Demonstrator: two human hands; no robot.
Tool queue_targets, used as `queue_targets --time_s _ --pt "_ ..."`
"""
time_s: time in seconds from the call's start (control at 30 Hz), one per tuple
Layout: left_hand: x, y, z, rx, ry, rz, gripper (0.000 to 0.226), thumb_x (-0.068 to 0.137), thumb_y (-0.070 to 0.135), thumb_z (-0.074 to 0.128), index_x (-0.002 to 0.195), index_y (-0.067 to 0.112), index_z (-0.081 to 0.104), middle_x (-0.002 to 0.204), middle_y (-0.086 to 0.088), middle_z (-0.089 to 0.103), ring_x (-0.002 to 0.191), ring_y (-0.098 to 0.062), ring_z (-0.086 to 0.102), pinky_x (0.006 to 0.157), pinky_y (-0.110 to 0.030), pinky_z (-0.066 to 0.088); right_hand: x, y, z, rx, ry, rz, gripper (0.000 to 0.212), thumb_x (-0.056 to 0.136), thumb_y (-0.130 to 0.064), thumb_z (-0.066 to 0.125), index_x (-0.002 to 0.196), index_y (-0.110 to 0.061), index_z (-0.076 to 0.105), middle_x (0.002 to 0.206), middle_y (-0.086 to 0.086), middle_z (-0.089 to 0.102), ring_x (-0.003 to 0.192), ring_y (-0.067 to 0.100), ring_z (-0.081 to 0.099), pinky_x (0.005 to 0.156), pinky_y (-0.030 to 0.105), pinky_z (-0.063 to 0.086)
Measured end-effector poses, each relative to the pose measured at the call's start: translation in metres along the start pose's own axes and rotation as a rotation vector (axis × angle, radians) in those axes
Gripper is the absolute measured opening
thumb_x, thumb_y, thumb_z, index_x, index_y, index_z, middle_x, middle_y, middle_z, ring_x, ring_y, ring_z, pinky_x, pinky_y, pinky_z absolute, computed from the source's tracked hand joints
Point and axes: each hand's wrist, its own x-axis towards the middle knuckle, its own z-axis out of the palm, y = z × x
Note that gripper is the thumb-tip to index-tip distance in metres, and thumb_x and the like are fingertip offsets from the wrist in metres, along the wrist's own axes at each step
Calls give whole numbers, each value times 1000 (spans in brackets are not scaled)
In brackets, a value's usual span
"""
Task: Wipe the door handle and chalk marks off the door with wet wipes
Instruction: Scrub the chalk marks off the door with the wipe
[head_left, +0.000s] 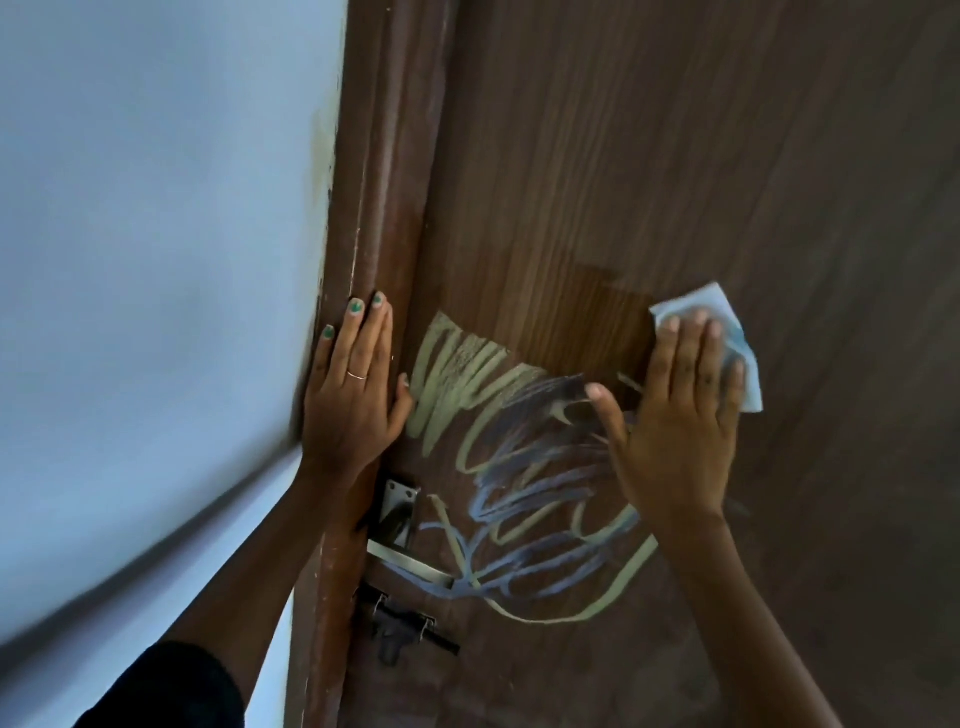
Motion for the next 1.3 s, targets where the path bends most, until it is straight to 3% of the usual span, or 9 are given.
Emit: queue_targets --time_s 0.1,0.23,0.43,0.53,0.67,0.93,1.13,1.2,1.3 --pt "1 3 0 -18 13 -7 64 89 24 45 147 2 26 153 -13 30 143 -26 20 116 -41 20 2 -2 2 -6 -28 10 92 90 -70 21 150 -1 9 157 20 6 147 29 -2 118 49 0" --pt "0 0 -3 -47 24 9 64 90 24 43 147 2 26 152 -15 31 143 -28 21 115 -42 21 11 -7 3 -40 -64 -198 89 90 -70 18 150 -4 15 158 14 11 147 24 2 119 46 2" --pt "0 -1 0 -37 47 32 62 90 24 43 146 0 28 151 -17 32 143 -28 21 113 -45 24 -10 45 -7 -13 -10 35 88 91 -68 18 151 -4 7 158 14 2 147 24 -4 119 47 0" --pt "-1 -1 5 -47 50 17 63 92 26 41 147 2 23 152 -17 31 146 -22 12 115 -43 22 -15 44 -3 10 -40 16 89 91 -68 22 150 -3 8 158 15 2 147 24 -4 119 45 -3" --pt "-2 -2 5 -57 31 -1 64 91 27 40 147 2 23 153 -16 29 147 -18 2 115 -44 20 -76 49 22 -15 -164 -96 86 91 -69 20 149 -6 13 156 13 11 147 24 2 118 50 8" --pt "-2 -2 7 -51 70 18 63 92 27 41 147 2 24 151 -18 33 145 -27 18 115 -43 21 -19 45 1 25 -10 71 86 92 -65 20 150 -2 12 158 16 6 147 26 -2 119 45 -5" --pt "-2 -2 8 -49 52 7 65 91 29 42 147 2 24 150 -18 33 145 -27 16 114 -45 23 -105 27 41 45 -207 -47 85 90 -69 23 146 -4 23 153 14 22 146 24 7 117 49 7" --pt "-2 -2 8 -54 55 7 65 90 29 42 147 3 24 151 -18 33 147 -22 9 114 -44 23 -92 28 41 38 -167 -36 84 91 -68 23 146 -4 23 153 13 21 146 23 7 118 48 7" --pt "-3 -2 8 -51 58 3 64 90 28 44 146 2 27 150 -18 34 143 -29 22 112 -45 26 -46 29 22 42 -44 29 84 92 -65 20 149 -3 14 157 14 11 147 26 2 119 47 1"
